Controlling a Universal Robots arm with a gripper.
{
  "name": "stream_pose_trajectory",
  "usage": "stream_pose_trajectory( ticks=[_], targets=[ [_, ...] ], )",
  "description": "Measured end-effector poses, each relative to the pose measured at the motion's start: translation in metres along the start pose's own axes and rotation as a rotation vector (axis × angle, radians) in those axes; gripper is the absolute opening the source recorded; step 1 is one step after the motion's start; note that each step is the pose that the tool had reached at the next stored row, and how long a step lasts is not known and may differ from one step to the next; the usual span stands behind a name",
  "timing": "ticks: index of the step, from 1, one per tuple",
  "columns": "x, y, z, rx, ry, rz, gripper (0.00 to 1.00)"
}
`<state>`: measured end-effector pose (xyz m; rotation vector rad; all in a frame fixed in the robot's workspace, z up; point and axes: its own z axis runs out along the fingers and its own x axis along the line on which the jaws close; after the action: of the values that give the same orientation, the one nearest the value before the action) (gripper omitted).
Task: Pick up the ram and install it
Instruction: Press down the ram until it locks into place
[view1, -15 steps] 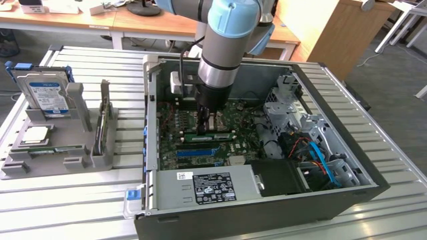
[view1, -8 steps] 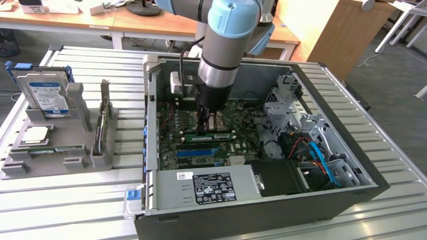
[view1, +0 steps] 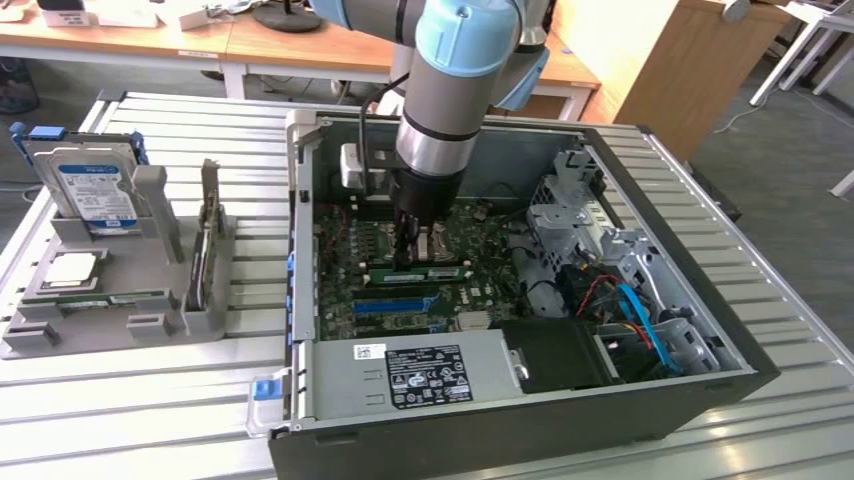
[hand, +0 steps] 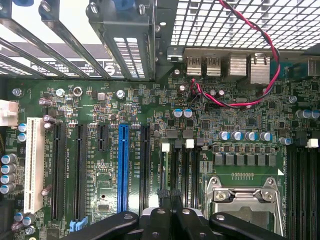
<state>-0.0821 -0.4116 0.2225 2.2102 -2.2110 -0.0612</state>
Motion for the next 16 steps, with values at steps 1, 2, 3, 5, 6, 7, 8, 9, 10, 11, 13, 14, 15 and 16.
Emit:
stream_pose_trajectory(
  ticks=[1,2,3,5,6,7,8,9,10,11,13,14,15,16],
  targets=[
    [0.0,0.0,0.0,0.0,0.0,0.0,0.11],
    [0.0,0.0,0.0,0.0001,-0.0001,0.0,0.11],
    [0.0,0.0,-0.0005,0.0004,-0.0005,0.0,0.11],
    [0.0,0.0,-0.0032,0.0006,-0.0011,0.0,0.11],
    [0.0,0.0002,-0.0053,0.0,0.0,0.0,0.11],
    [0.0,0.0003,-0.0071,0.0002,-0.0002,0.0,0.11],
    [0.0,0.0003,-0.009,0.0002,-0.0003,0.0,0.11],
    [0.0,0.0004,-0.0114,0.0001,-0.0001,0.0,0.11],
    [0.0,0.0005,-0.0137,0.0001,-0.0001,0.0,0.11],
    [0.0,0.0006,-0.0161,0.0001,-0.0001,0.0,0.11],
    [0.0,0.0008,-0.0205,0.0,0.0,0.0,0.11],
    [0.0,0.0009,-0.0224,0.0,0.0,0.0,0.11],
    [0.0,0.0009,-0.0243,0.0,-0.0001,0.0,0.11],
    [0.0,0.001,-0.0252,0.0001,-0.0001,0.0,0.11]
  ],
)
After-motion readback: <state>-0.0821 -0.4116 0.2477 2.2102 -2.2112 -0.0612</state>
